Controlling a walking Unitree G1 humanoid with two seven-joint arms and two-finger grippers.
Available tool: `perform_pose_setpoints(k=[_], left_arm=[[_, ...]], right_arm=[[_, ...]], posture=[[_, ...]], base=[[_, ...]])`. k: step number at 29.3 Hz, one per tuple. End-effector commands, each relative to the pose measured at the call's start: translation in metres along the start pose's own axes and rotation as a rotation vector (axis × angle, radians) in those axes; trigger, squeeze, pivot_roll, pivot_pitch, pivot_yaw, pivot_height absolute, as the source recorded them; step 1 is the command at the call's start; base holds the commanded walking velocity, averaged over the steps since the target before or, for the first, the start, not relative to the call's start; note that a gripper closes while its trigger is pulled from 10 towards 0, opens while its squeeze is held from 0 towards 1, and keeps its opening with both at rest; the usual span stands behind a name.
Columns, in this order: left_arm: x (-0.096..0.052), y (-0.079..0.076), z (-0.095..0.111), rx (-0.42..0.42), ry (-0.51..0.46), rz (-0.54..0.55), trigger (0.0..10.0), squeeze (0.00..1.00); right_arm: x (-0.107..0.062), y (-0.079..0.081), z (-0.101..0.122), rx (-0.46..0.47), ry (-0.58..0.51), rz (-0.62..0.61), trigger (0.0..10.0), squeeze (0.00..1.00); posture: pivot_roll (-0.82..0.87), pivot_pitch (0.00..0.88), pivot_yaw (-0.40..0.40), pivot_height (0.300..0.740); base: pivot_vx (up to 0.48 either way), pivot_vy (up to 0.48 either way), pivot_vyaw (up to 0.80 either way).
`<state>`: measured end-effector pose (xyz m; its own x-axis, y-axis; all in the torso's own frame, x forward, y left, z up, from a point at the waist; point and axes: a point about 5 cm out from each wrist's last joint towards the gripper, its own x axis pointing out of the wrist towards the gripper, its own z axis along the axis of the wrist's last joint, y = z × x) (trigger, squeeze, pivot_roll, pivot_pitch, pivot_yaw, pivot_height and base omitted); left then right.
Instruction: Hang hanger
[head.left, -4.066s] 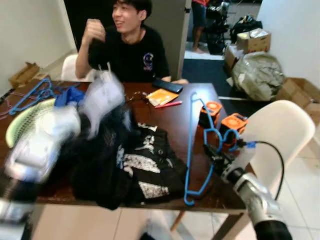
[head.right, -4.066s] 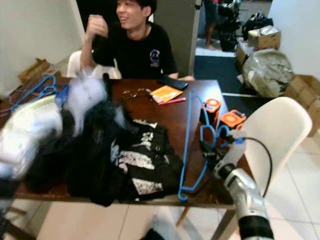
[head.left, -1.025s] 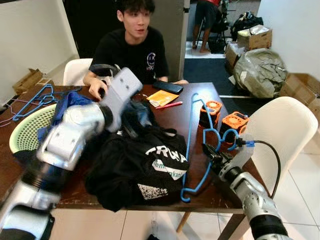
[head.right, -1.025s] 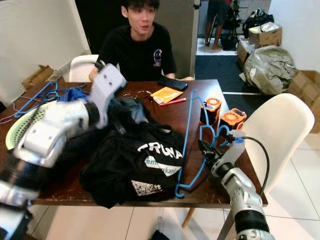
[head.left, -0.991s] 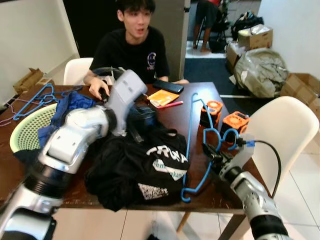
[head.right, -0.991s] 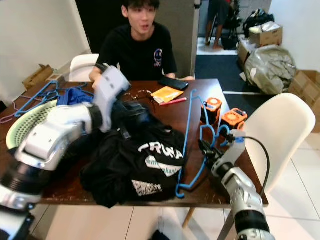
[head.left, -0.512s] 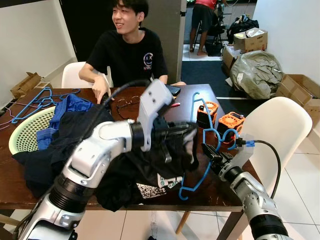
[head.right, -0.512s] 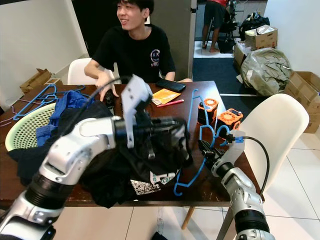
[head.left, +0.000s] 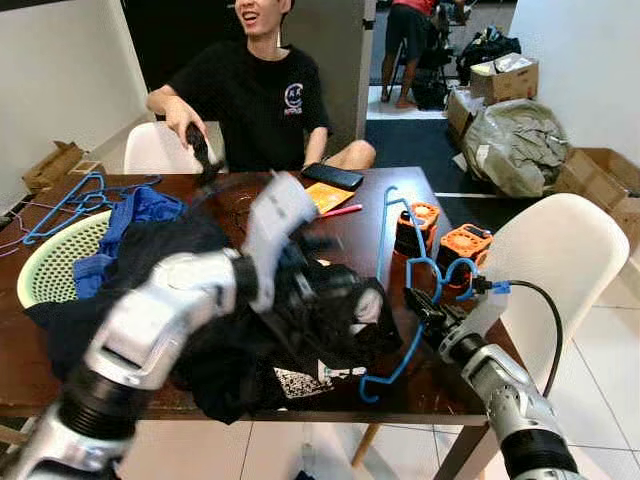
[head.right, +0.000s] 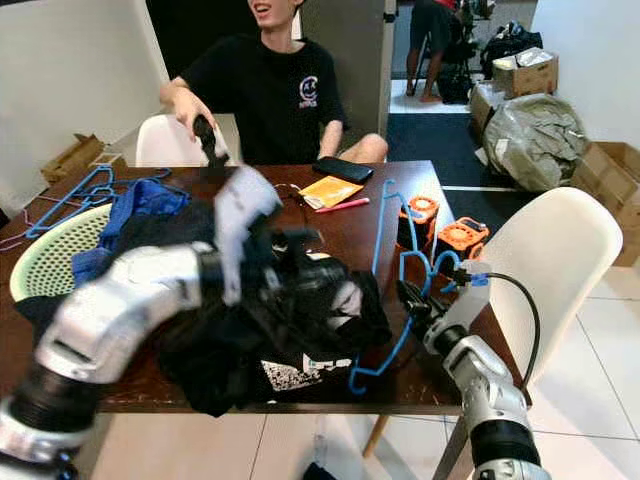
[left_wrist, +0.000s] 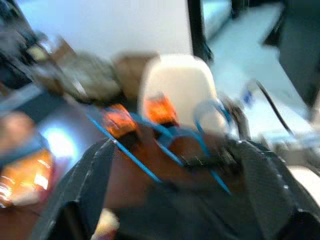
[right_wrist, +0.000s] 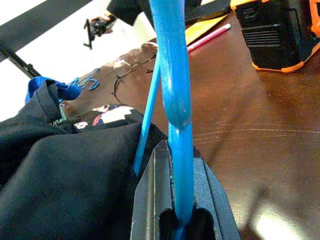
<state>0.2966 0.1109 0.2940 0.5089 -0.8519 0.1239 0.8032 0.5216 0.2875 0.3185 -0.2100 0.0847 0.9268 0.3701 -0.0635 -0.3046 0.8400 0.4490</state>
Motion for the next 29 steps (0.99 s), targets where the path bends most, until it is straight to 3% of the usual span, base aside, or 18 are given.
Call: perform_pose_setpoints(k=[1, 2, 3, 5, 6, 8, 10, 12, 13, 15, 16, 19, 22, 23, 25, 29], left_arm=[[-0.009, 0.017, 0.010, 0.020, -0.019, 0.085, 10.0, 0.53], [-0.009, 0.017, 0.010, 0.020, -0.019, 0.085, 10.0, 0.53], [-0.014, 0.032, 0.013, 0.028, -0.022, 0.184, 10.0, 0.00], [-0.017, 0.041, 0.015, 0.030, -0.019, 0.248, 10.0, 0.00], [-0.023, 0.051, 0.012, 0.070, 0.012, 0.318, 10.0, 0.00], [-0.036, 0.061, 0.001, 0.352, 0.195, 0.379, 10.0, 0.00], [-0.037, 0.061, 0.000, 0.377, 0.211, 0.377, 10.0, 0.00], [-0.042, 0.066, -0.008, 0.590, 0.351, 0.334, 10.0, 0.00], [-0.042, 0.066, -0.008, 0.590, 0.351, 0.334, 10.0, 0.00], [-0.040, 0.065, -0.018, 0.771, 0.446, 0.169, 10.0, 0.00], [-0.036, 0.062, -0.020, 0.795, 0.449, 0.095, 10.0, 0.00], [-0.030, 0.056, -0.023, 0.813, 0.446, 0.007, 10.0, 0.00], [-0.012, 0.031, -0.028, 0.782, 0.361, -0.200, 10.0, 0.00], [-0.012, 0.031, -0.028, 0.782, 0.361, -0.200, 10.0, 0.00], [-0.002, 0.014, -0.031, 0.702, 0.294, -0.322, 10.0, 0.00], [0.001, 0.008, -0.035, 0.670, 0.283, -0.384, 10.0, 0.00]], right_arm=[[-0.005, -0.003, -0.011, 0.001, 0.056, -0.016, 10.0, 0.00], [-0.005, -0.003, -0.011, 0.001, 0.056, -0.016, 10.0, 0.00], [-0.005, -0.003, -0.011, 0.000, 0.057, -0.016, 10.0, 0.00], [-0.005, -0.003, -0.011, 0.000, 0.057, -0.016, 10.0, 0.00], [-0.005, -0.003, -0.011, -0.001, 0.058, -0.016, 10.0, 0.00], [-0.005, -0.003, -0.011, -0.002, 0.059, -0.018, 10.0, 0.00], [-0.005, -0.003, -0.011, -0.001, 0.059, -0.018, 10.0, 0.00], [-0.005, -0.003, -0.011, 0.000, 0.059, -0.019, 10.0, 0.00], [-0.005, -0.003, -0.011, 0.000, 0.059, -0.019, 10.0, 0.00], [-0.004, -0.003, -0.011, 0.002, 0.060, -0.019, 10.0, 0.00], [-0.004, -0.003, -0.011, 0.003, 0.061, -0.019, 10.0, 0.00], [-0.003, -0.003, -0.011, 0.005, 0.059, -0.020, 10.0, 0.00], [-0.002, -0.002, -0.010, 0.010, 0.053, -0.024, 10.0, 0.00], [-0.002, -0.002, -0.010, 0.010, 0.053, -0.024, 10.0, 0.00], [-0.002, -0.002, -0.010, 0.012, 0.050, -0.027, 10.0, 0.00], [-0.002, -0.002, -0.010, 0.014, 0.049, -0.027, 10.0, 0.00]], posture=[[-0.01, 0.000, 0.026, 0.740], [-0.01, 0.000, 0.026, 0.740], [-0.01, 0.000, 0.025, 0.740], [-0.01, 0.000, 0.025, 0.740], [-0.01, 0.000, 0.025, 0.740], [-0.01, 0.000, 0.025, 0.740], [-0.01, 0.000, 0.025, 0.740], [-0.02, 0.000, 0.025, 0.740], [-0.02, 0.000, 0.025, 0.740], [-0.02, 0.000, 0.030, 0.740], [-0.02, 0.000, 0.030, 0.740], [-0.02, 0.000, 0.035, 0.740], [-0.03, 0.000, 0.045, 0.740], [-0.03, 0.000, 0.045, 0.740], [-0.03, 0.000, 0.049, 0.740], [-0.04, 0.000, 0.053, 0.740]], base=[[0.000, 0.000, 0.00], [0.000, 0.000, 0.00], [0.000, 0.000, 0.00], [0.000, 0.000, 0.00], [0.000, 0.000, 0.00], [0.000, 0.000, 0.00], [0.000, 0.000, 0.00], [0.000, 0.000, 0.00], [0.000, 0.000, 0.00], [0.000, 0.000, 0.00], [0.000, 0.000, 0.00], [0.000, 0.000, 0.00], [0.000, 0.000, 0.00], [0.000, 0.000, 0.00], [0.000, 0.000, 0.00], [0.000, 0.000, 0.00]])
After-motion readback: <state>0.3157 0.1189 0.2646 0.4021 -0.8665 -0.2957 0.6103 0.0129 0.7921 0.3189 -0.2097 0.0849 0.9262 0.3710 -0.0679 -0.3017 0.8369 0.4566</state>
